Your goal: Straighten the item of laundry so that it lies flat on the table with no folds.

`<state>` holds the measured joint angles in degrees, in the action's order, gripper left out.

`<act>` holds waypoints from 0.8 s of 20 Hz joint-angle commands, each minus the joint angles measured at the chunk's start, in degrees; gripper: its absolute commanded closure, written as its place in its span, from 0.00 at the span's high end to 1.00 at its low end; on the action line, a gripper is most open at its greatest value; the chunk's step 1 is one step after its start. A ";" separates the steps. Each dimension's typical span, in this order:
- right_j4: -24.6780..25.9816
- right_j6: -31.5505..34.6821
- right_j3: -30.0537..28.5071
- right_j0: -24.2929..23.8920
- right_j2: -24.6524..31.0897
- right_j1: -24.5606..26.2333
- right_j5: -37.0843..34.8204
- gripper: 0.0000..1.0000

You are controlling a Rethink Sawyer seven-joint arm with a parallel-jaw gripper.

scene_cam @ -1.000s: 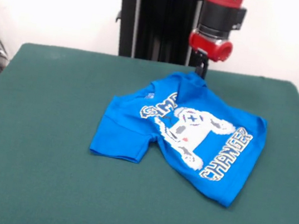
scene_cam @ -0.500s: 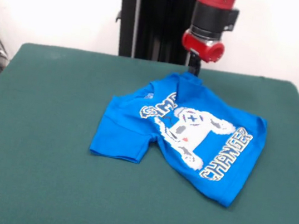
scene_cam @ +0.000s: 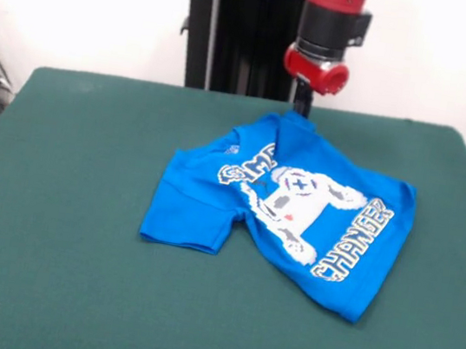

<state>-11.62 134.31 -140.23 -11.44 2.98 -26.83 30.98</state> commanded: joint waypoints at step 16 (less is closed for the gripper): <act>-1.81 19.38 -0.90 0.44 10.69 6.32 -1.54 0.00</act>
<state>-11.65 134.31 -143.23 -11.45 5.06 -25.57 31.01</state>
